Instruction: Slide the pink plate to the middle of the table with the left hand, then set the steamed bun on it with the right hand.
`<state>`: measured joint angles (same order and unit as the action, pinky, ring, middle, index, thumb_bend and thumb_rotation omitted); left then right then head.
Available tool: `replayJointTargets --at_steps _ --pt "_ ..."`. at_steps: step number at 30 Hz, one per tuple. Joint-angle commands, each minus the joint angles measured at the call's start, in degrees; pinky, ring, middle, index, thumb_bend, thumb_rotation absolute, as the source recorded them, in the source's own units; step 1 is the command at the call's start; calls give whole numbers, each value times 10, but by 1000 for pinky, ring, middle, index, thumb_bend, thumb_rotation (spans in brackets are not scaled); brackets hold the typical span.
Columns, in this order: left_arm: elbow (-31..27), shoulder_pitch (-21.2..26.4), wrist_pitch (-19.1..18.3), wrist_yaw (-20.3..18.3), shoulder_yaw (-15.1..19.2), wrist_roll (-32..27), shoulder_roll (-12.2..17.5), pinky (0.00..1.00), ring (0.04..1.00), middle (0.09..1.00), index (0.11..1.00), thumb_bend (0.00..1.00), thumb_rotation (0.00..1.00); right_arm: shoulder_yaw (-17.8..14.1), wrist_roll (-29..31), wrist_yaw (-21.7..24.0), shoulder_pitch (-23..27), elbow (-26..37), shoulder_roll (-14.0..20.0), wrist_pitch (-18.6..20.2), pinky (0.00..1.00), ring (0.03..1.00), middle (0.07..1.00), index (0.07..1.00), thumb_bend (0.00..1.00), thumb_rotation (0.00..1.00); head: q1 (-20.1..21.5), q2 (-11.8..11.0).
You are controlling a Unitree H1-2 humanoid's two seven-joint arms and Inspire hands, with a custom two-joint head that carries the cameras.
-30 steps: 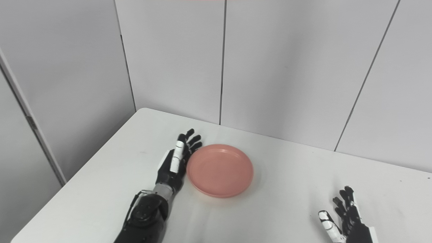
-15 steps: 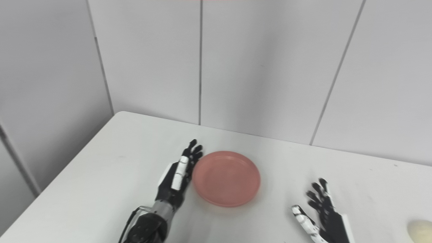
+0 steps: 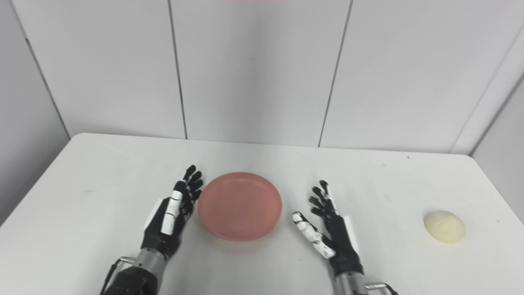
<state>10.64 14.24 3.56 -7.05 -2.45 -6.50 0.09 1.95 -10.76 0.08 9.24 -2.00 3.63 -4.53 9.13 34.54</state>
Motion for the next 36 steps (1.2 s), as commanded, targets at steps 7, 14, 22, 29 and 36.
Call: replayJointTargets --at_steps 7,14,22,29,36 --pt "-28 3 4 -18 5 -11 20 995 996 998 1000 620 1000 12 -31 -19 12 27 -11 9 842 873 928 982 532 743 9 15" --pt "-29 3 17 -28 -3 1 27 1000 998 995 1000 654 1000 11 -47 -26 11 35 -11 16 832 882 920 973 550 762 5 19" --pt "-25 6 20 -32 -8 -1 23 1000 987 988 995 652 998 8 -43 -23 11 27 -5 5 826 876 917 974 565 783 -6 16" --pt "-16 11 22 -34 -12 3 25 1000 999 997 1000 608 1000 10 -41 -21 11 26 -1 2 826 869 914 977 550 759 -7 14" --pt "-10 17 8 -34 -19 6 26 1000 1000 1000 1000 626 991 10 -40 -22 11 21 1 -3 826 873 914 976 548 751 -3 8"
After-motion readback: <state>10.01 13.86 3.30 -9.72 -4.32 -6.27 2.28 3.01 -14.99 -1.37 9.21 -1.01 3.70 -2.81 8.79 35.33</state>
